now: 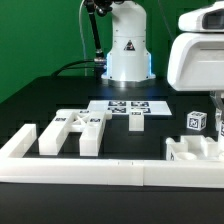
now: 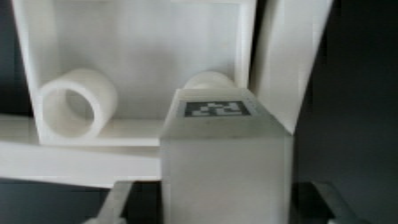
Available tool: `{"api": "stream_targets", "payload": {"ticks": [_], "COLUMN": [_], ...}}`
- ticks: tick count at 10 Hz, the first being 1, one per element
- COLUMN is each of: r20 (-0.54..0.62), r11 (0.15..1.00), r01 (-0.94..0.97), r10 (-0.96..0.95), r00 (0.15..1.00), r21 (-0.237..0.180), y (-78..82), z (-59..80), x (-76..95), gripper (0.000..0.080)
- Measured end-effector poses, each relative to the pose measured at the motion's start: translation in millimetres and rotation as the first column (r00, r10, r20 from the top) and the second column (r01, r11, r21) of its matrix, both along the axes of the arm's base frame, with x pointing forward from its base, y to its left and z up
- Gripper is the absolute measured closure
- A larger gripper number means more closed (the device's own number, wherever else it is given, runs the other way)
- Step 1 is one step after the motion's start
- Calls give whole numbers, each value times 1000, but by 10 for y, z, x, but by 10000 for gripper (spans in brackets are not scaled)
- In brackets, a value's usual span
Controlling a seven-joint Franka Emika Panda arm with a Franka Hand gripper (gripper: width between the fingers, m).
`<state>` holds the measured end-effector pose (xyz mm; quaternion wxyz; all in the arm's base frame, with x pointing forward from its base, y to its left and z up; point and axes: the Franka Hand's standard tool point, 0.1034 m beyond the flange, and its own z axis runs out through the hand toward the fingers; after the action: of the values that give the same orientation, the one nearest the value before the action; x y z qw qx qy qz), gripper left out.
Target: Assemble chair
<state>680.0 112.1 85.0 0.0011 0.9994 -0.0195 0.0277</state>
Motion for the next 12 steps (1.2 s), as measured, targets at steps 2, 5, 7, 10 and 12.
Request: {"api": "stream_targets", "payload": {"ticks": [2, 5, 7, 10, 12], "r20": [-1, -18, -22, -15, -6], "r11": [971, 865, 844, 905, 970], "r01": [237, 500, 534, 424, 243], "r10": [-237, -500, -534, -423, -243], "r00": [971, 866, 845, 906, 970], "r21": [24, 46, 45, 34, 21], "y": [5, -14, -16, 25, 79], "z": [-4, -4, -5, -8, -8], "x": [1, 0, -4, -14, -22], "gripper": [509, 509, 509, 179, 159]}}
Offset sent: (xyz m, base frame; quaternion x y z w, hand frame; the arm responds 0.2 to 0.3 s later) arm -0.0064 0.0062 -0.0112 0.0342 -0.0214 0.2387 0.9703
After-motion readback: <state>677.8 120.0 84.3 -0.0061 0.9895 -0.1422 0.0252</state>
